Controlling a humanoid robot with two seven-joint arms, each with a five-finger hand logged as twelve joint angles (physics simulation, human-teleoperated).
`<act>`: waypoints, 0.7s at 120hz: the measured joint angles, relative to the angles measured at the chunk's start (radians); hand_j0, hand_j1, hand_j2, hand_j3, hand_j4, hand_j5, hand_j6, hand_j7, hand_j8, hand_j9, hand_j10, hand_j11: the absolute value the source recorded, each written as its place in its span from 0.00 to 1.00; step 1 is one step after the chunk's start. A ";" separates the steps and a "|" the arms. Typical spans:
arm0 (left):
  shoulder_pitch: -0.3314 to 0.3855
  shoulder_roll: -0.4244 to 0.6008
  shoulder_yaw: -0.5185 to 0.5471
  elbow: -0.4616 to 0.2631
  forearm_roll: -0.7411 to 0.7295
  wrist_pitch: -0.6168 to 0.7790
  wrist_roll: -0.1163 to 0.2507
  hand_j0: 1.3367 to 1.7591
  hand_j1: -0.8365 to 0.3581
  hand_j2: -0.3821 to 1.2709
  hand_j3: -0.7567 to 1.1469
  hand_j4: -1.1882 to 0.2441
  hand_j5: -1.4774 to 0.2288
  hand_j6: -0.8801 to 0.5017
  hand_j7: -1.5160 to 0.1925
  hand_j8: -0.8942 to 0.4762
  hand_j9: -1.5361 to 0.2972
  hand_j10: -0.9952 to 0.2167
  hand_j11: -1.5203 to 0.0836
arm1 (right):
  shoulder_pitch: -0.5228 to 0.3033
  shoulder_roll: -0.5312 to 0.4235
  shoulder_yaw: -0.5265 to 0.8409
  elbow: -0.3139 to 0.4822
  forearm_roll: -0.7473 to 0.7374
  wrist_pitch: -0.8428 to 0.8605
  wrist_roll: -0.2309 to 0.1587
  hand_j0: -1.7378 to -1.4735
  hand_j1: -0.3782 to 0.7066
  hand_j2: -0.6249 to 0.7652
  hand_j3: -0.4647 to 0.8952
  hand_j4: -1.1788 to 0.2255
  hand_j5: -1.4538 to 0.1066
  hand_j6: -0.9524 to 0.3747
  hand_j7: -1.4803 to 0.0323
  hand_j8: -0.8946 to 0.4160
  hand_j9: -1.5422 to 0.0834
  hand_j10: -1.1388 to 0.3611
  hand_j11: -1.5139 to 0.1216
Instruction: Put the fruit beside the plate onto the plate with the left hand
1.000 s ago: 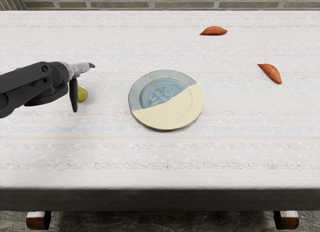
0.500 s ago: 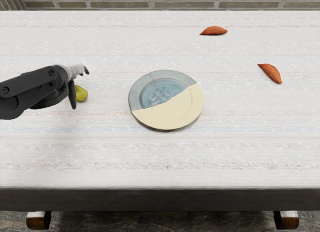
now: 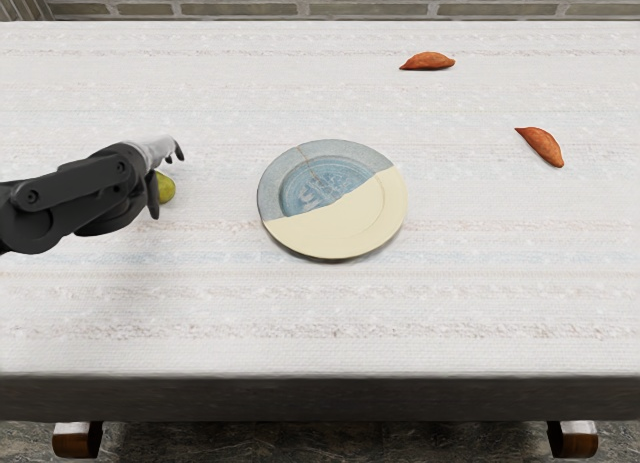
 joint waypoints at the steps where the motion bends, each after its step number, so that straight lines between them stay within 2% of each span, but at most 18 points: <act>1: 0.000 0.000 0.000 0.000 0.000 0.000 0.000 0.76 0.70 0.27 0.40 0.62 0.64 0.42 0.67 0.44 0.63 0.58 0.71 | 0.000 0.000 0.000 0.000 0.000 0.000 0.000 0.30 0.03 0.45 0.34 0.84 0.93 0.72 0.98 0.68 0.95 0.76 0.93; 49: 0.018 -0.008 0.004 -0.001 0.007 0.037 0.000 0.76 0.61 0.28 0.40 0.55 0.57 0.35 0.59 0.36 0.56 0.49 0.63 | -0.001 0.000 0.000 0.000 0.000 0.000 0.000 0.30 0.03 0.45 0.34 0.84 0.93 0.72 0.98 0.68 0.95 0.76 0.93; 69: 0.020 0.000 0.004 -0.004 0.007 0.053 0.000 0.76 0.50 0.29 0.40 0.48 0.49 0.28 0.51 0.29 0.49 0.41 0.55 | -0.001 0.000 0.000 0.000 0.000 0.000 0.000 0.30 0.03 0.45 0.34 0.84 0.93 0.72 0.98 0.68 0.95 0.76 0.93; 84: 0.020 0.001 0.004 -0.004 0.006 0.054 0.000 0.76 0.47 0.34 0.40 0.45 0.44 0.26 0.47 0.30 0.45 0.37 0.50 | -0.002 0.000 0.000 0.000 0.000 0.000 0.000 0.30 0.03 0.45 0.34 0.84 0.93 0.72 0.98 0.68 0.95 0.76 0.93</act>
